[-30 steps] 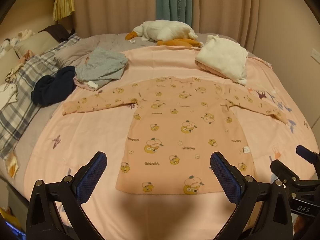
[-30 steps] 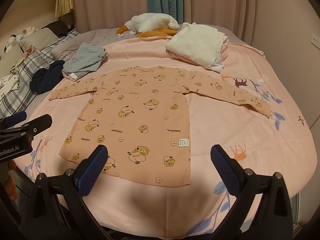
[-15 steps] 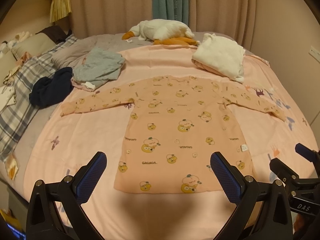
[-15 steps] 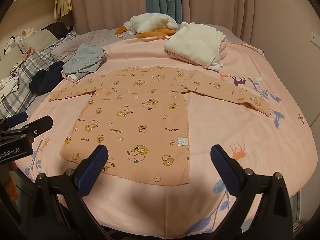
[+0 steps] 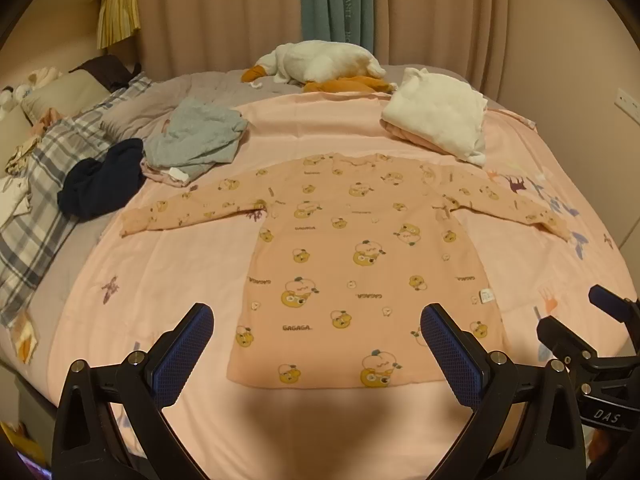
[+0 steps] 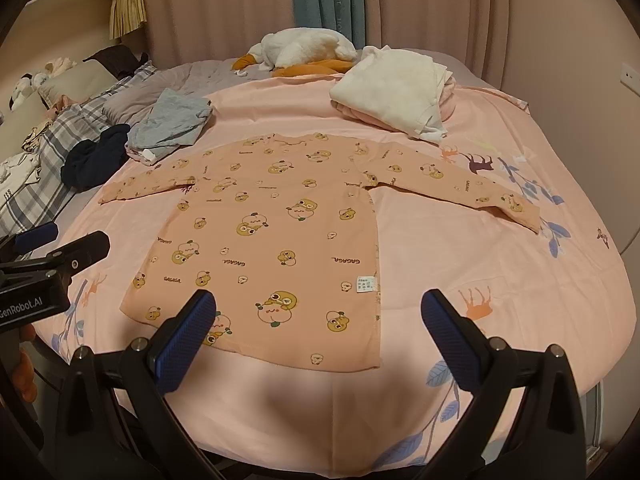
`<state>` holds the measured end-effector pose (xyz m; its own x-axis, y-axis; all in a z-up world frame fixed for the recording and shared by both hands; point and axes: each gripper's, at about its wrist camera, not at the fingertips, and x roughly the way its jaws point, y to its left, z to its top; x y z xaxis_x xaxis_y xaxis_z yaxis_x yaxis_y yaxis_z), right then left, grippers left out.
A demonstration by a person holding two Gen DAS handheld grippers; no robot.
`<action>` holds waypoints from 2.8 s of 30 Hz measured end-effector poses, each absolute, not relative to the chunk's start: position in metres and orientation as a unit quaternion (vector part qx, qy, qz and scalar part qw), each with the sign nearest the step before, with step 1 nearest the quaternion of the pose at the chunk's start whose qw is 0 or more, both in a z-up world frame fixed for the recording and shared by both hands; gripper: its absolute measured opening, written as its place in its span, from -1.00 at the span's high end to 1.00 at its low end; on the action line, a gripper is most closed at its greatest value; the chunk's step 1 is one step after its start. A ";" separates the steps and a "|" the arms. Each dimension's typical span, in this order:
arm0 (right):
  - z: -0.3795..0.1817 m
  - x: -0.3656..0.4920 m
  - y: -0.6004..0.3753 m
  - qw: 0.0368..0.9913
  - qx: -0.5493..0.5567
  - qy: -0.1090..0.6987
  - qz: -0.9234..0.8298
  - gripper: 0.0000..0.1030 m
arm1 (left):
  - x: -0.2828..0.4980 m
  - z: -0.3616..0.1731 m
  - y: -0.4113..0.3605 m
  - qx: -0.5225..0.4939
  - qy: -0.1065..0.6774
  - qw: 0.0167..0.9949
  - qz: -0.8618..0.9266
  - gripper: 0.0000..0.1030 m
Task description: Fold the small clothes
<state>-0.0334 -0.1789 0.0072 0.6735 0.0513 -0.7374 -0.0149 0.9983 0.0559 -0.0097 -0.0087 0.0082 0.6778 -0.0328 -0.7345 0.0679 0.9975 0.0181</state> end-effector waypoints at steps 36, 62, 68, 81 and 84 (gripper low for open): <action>0.005 -0.036 -0.176 0.914 0.022 0.404 0.020 -1.00 | -0.010 0.008 -0.012 0.023 0.400 0.916 -0.026 -0.98; -0.043 0.027 -0.250 0.889 0.198 0.412 0.017 -0.99 | 0.067 -0.035 -0.040 0.032 0.419 0.905 -0.063 -0.98; -0.073 0.056 -0.313 0.871 0.280 0.402 -0.028 -0.98 | 0.107 -0.053 -0.047 -0.037 0.444 0.884 -0.141 -0.98; -0.130 0.113 -0.468 0.813 0.450 0.345 -0.128 -0.62 | 0.186 -0.078 -0.069 -0.066 0.463 0.872 -0.147 -0.98; -0.138 0.115 -0.492 0.795 0.513 0.297 -0.129 -0.53 | 0.195 -0.082 -0.072 -0.066 0.467 0.870 -0.147 -0.98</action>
<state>0.1149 -0.4921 -0.1384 0.7899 0.0991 -0.6051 0.5105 0.4404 0.7385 0.1947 -0.0723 -0.0825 0.5212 -0.3179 -0.7920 0.1940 0.9479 -0.2528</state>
